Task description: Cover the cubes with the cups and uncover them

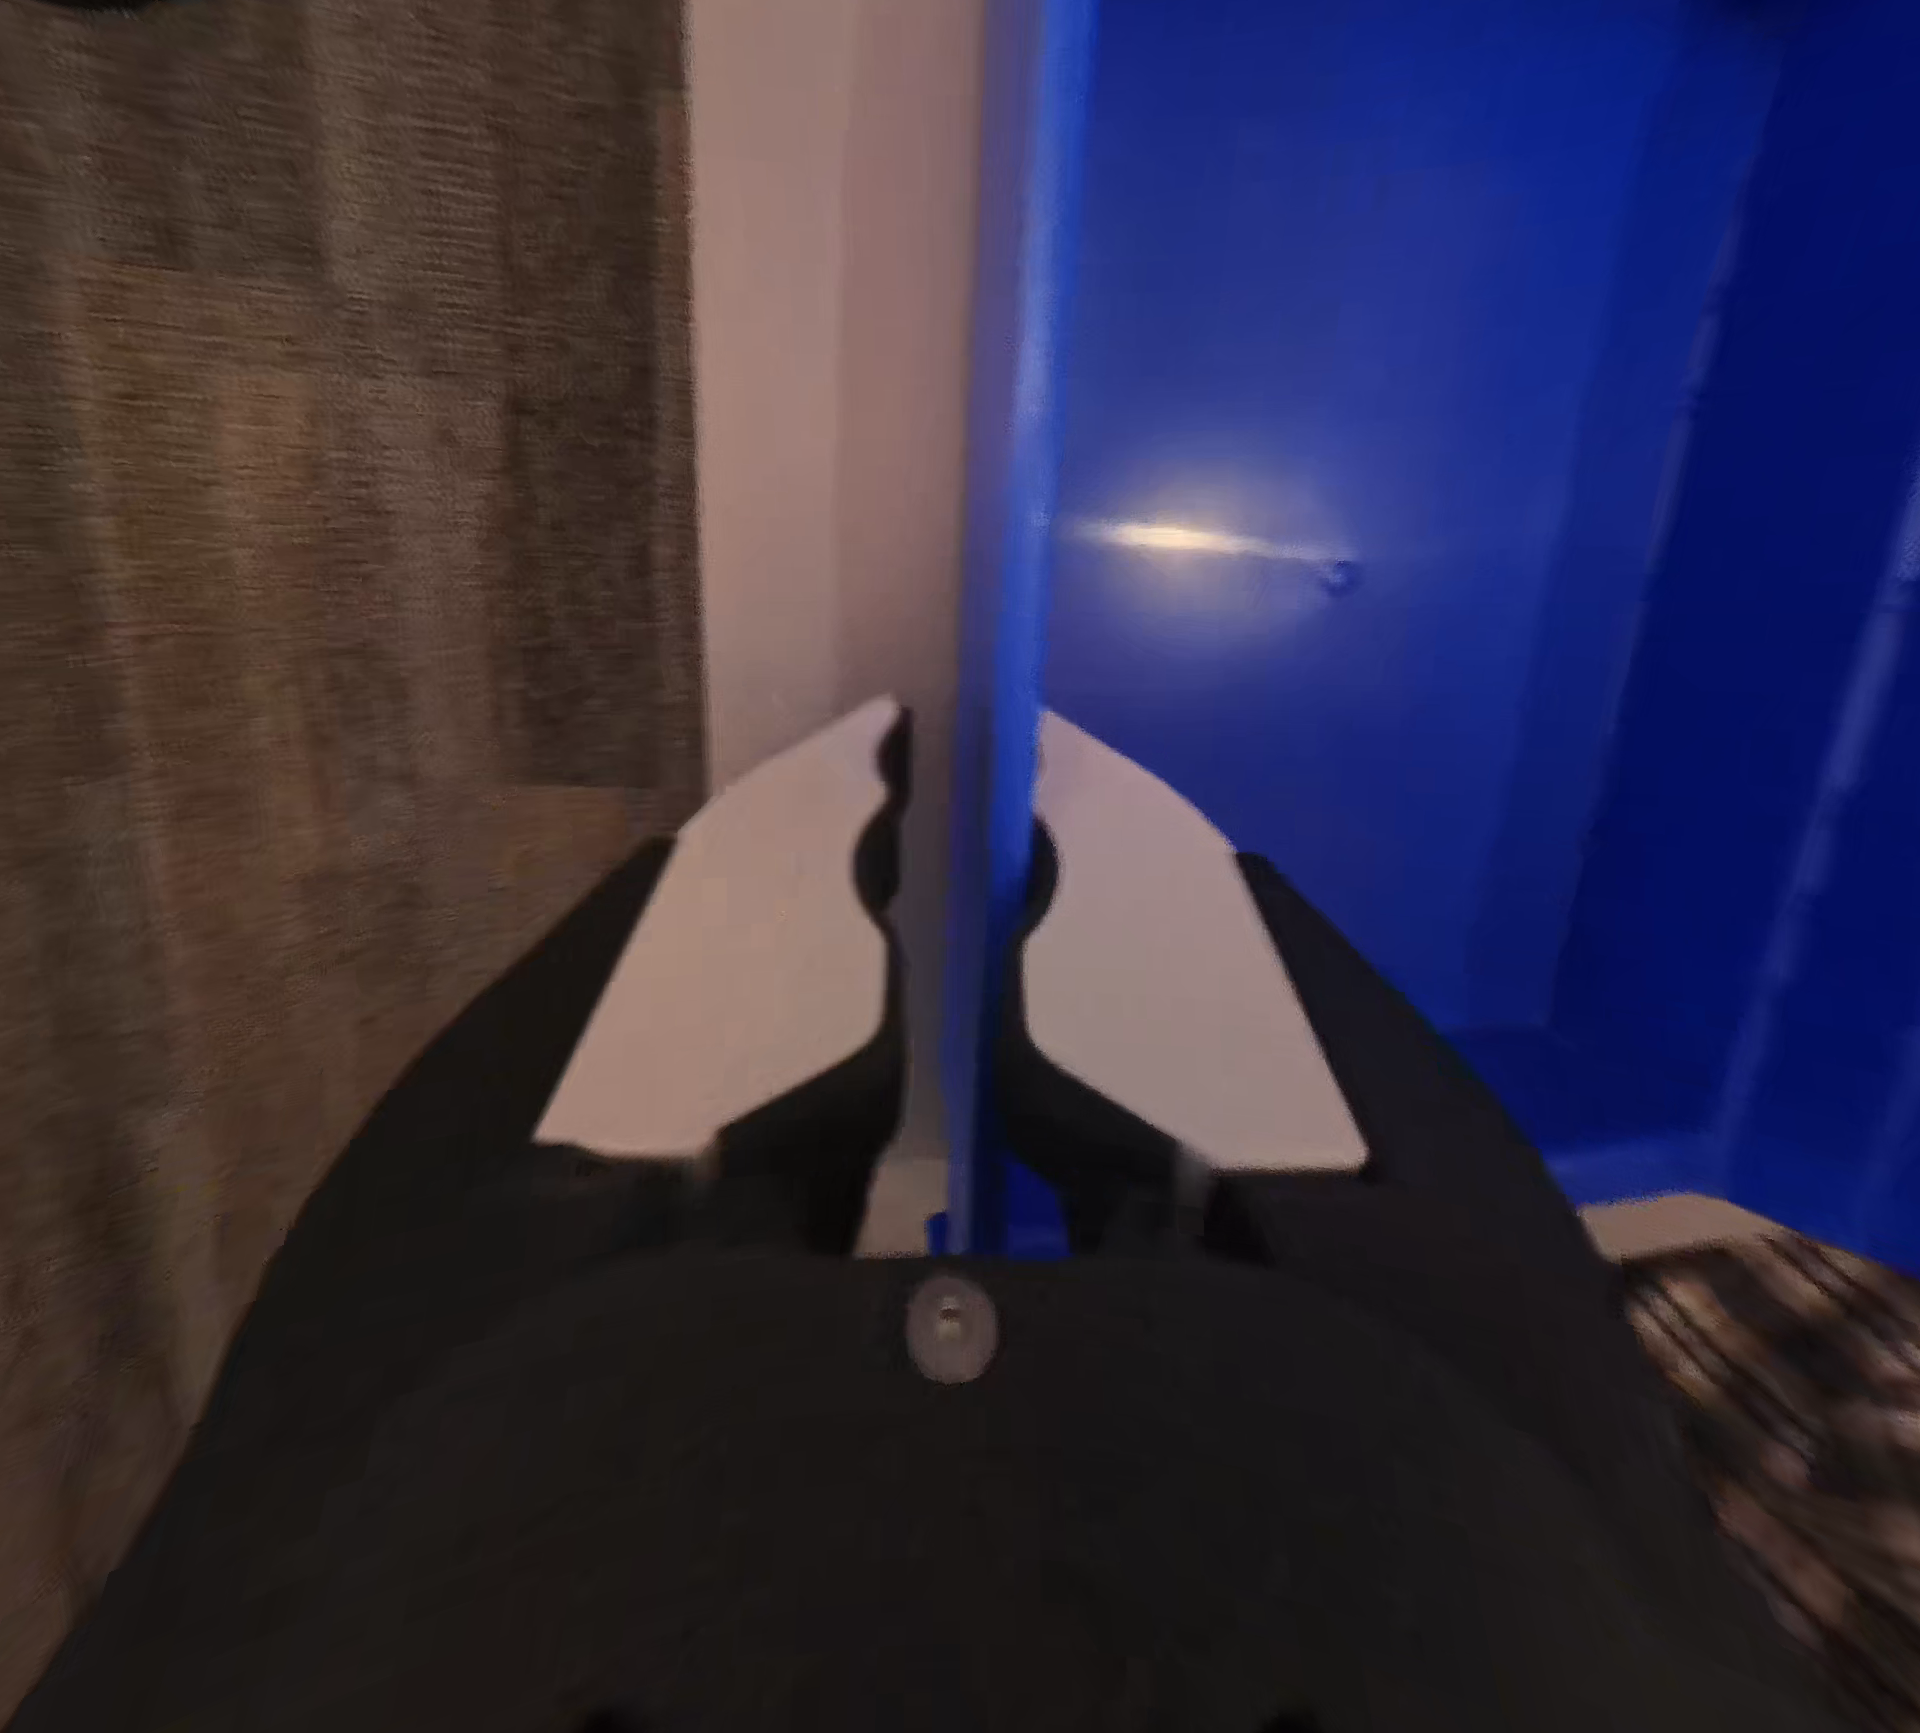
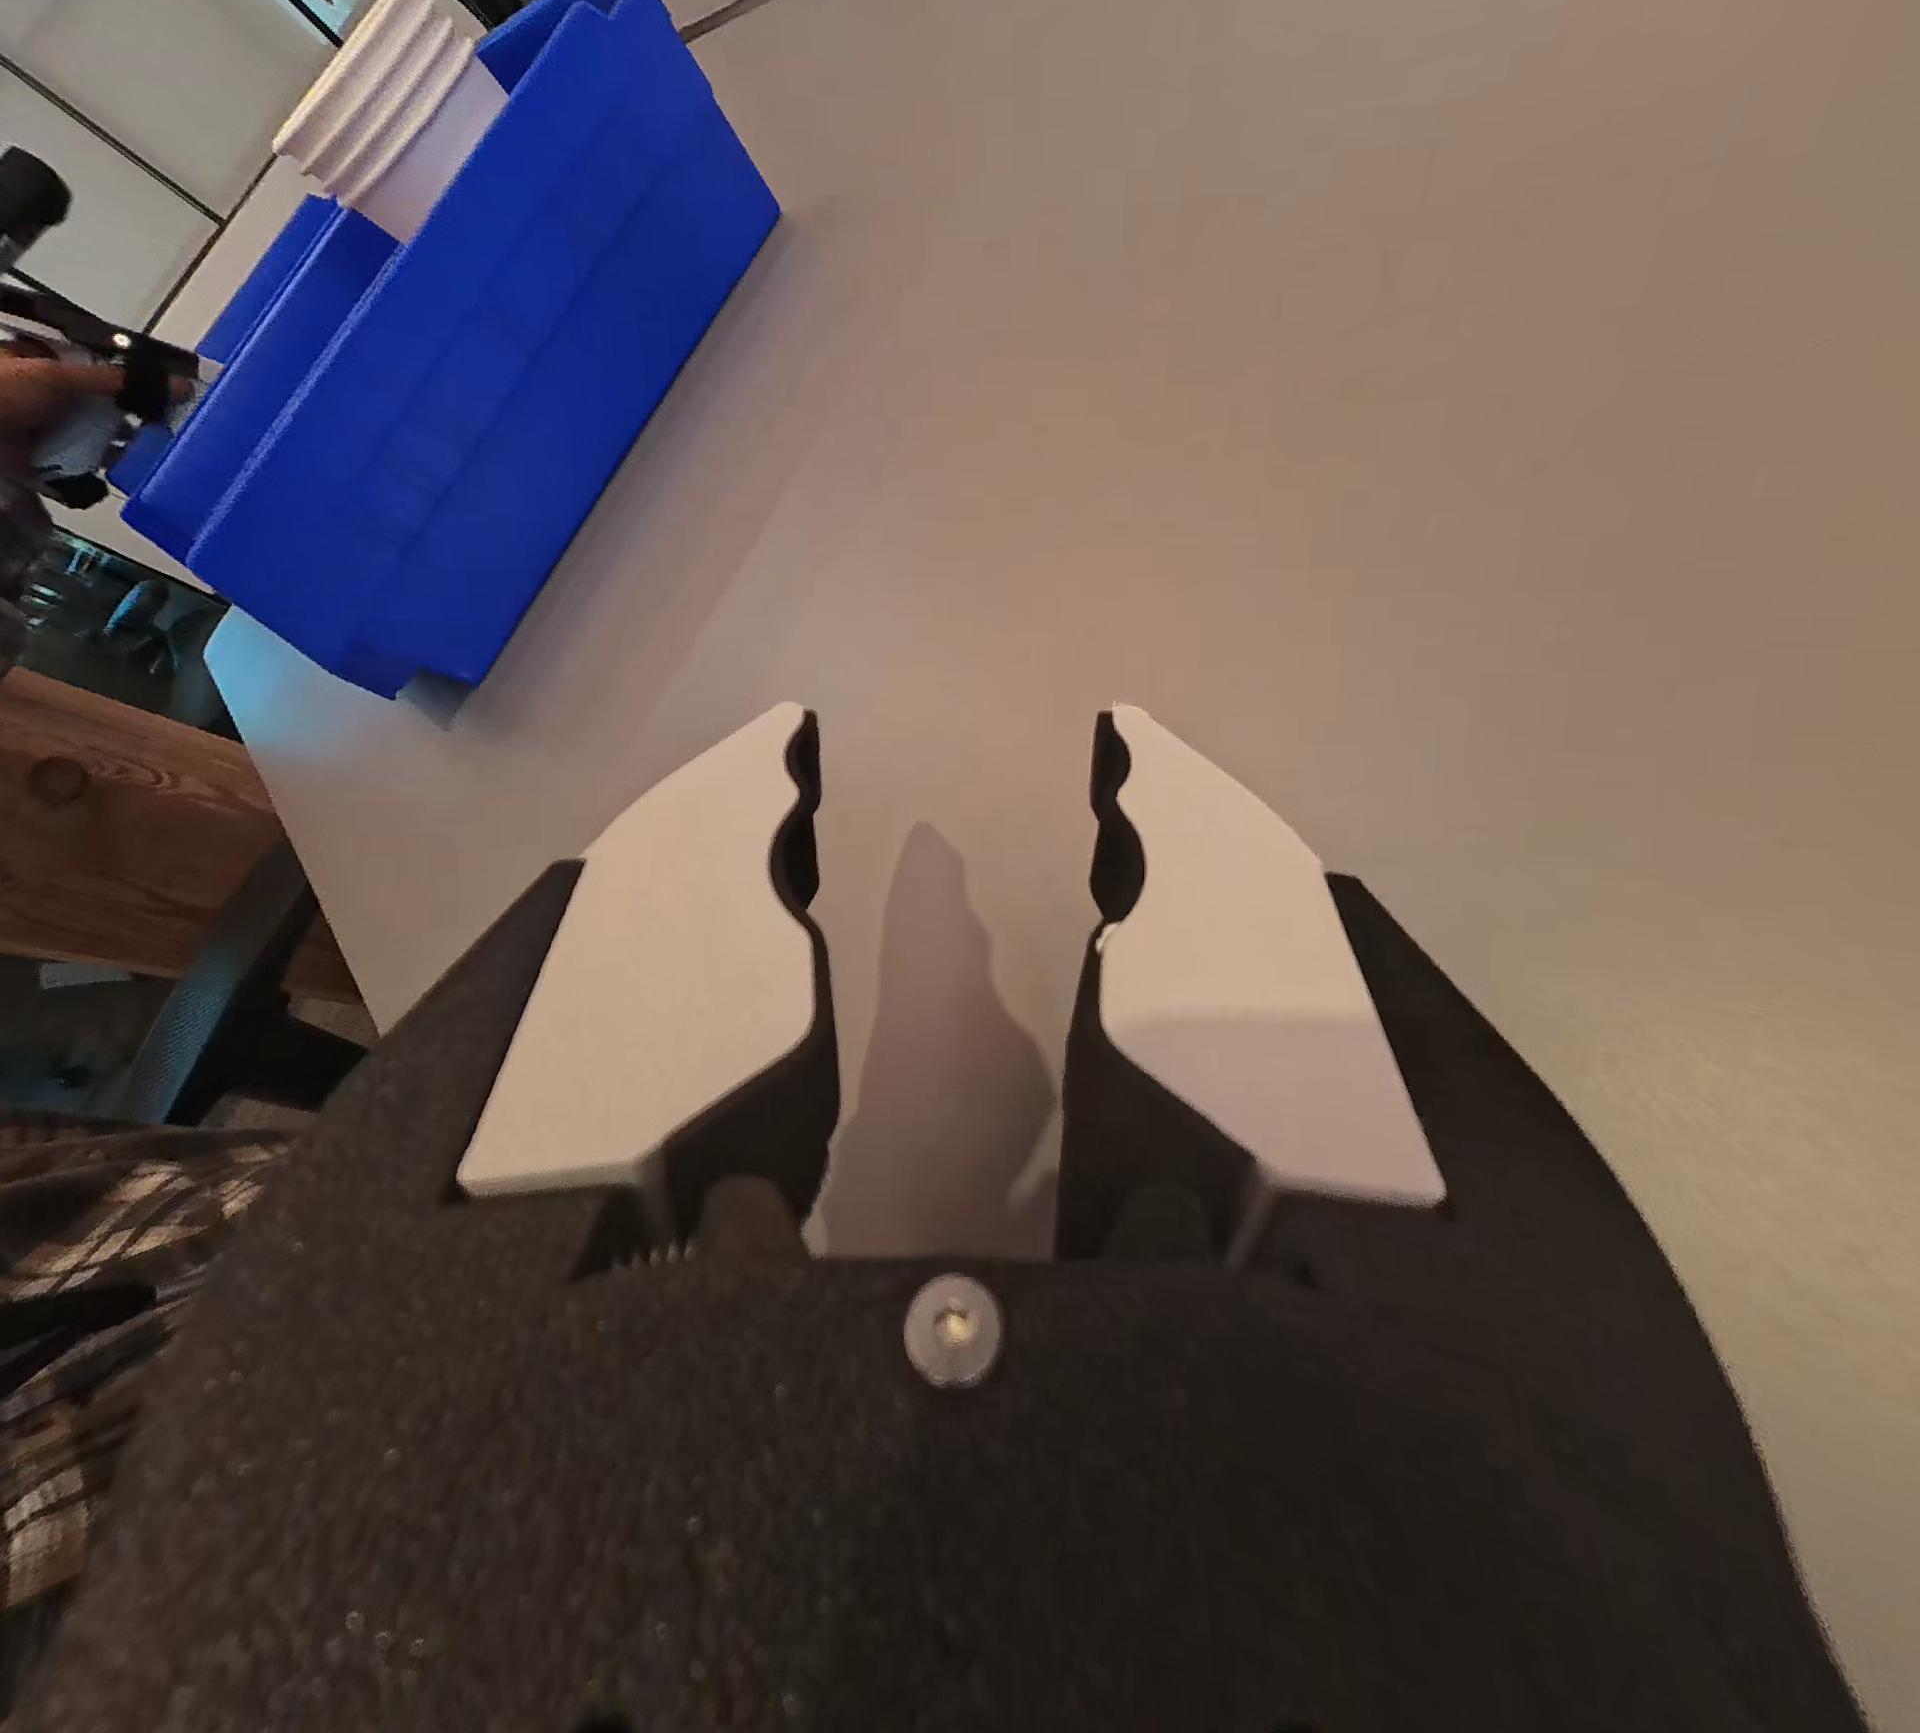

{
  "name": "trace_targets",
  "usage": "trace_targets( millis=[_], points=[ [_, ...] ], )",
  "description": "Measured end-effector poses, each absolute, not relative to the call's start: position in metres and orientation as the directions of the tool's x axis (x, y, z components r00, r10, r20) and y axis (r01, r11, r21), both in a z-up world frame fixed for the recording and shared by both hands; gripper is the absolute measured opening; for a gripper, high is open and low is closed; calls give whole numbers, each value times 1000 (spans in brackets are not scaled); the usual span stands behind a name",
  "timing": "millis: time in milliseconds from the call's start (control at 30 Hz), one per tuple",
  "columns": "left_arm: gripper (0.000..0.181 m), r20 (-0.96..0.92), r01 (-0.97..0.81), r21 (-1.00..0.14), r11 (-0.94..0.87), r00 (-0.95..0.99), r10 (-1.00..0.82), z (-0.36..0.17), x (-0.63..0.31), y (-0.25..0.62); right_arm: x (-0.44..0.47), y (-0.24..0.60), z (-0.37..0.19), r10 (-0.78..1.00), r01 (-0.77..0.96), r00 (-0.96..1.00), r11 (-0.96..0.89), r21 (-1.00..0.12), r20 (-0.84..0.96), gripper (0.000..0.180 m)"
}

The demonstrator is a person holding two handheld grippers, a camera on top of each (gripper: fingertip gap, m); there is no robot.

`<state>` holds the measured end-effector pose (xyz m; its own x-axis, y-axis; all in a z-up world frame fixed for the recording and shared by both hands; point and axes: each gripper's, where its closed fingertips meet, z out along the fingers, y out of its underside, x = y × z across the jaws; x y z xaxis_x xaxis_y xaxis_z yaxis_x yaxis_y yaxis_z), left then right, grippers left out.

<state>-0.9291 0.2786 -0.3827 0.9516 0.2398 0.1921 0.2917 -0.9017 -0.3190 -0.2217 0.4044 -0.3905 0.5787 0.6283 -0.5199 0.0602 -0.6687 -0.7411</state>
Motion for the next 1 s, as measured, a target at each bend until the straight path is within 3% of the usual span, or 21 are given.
trace_targets(
  millis=[33, 367, 600, 800, 1000],
  points=[
    [4, 223, 294, -308, -905, 947, 232, -384, -925, 280, -221, 404, -391, 625, 57, 577, -672, -738, -525, 49],
    [4, 241, 373, -278, -885, 919, 312, -384, -928, 271, -219, 397, -387, 618, 25, 545, -687, -726, -566, 45],
    [4, 249, 521, -295, -801, 851, 462, -367, -952, 237, -218, 397, -381, 619, -1, 524, -686, -728, -585, 43],
    [4, 356, 608, -350, -713, 790, 499, -334, -958, 222, -221, 395, -379, 620, -5, 504, -695, -719, -602, 41],
    [5, 304, 553, -411, -725, 833, 463, -271, -950, 233, -223, 393, -376, 623, -1, 499, -695, -719, -602, 41]
  ],
)
